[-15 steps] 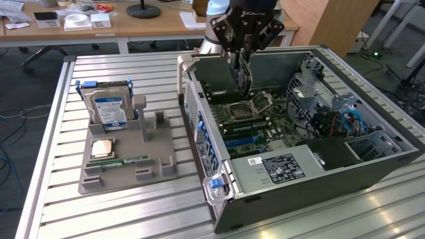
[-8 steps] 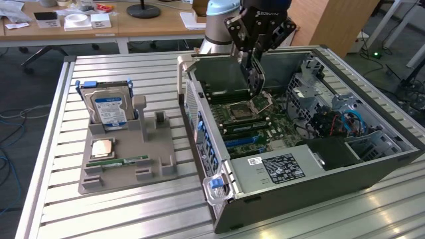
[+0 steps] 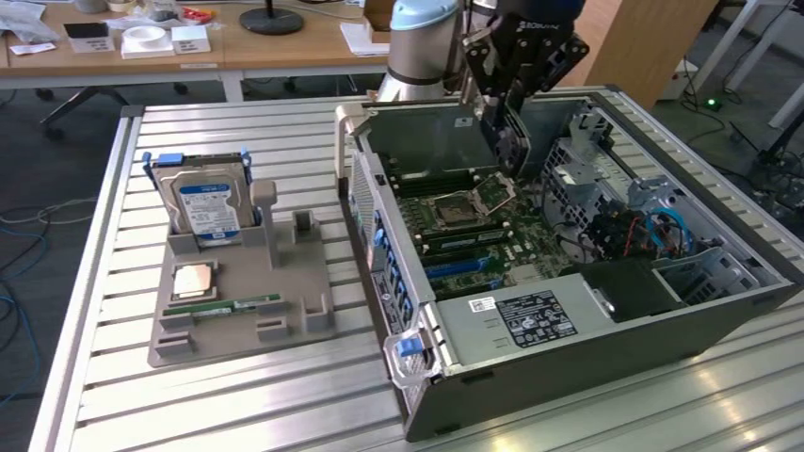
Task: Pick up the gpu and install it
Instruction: 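Pick up the gpu and move the gpu toward the slot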
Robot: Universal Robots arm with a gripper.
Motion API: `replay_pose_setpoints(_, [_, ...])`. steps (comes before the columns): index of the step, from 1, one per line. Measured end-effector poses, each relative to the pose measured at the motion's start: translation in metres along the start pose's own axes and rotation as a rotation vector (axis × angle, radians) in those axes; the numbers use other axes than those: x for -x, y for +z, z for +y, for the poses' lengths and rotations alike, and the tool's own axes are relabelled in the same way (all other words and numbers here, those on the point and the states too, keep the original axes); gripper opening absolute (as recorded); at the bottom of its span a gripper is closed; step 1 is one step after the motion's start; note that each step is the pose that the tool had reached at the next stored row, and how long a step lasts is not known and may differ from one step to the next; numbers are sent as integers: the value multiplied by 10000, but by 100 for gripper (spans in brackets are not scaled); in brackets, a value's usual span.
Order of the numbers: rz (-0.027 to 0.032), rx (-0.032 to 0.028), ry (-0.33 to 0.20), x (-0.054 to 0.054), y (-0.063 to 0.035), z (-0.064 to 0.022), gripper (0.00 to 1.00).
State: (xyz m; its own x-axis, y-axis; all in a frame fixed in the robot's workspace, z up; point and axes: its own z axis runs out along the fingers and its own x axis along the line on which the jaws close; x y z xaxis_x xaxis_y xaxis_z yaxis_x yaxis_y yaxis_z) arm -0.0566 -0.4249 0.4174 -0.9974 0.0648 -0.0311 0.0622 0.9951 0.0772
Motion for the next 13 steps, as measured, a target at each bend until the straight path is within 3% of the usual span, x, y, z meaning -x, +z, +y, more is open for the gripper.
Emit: replay_pose_setpoints(13, [2,27,1,501,18,31,26])
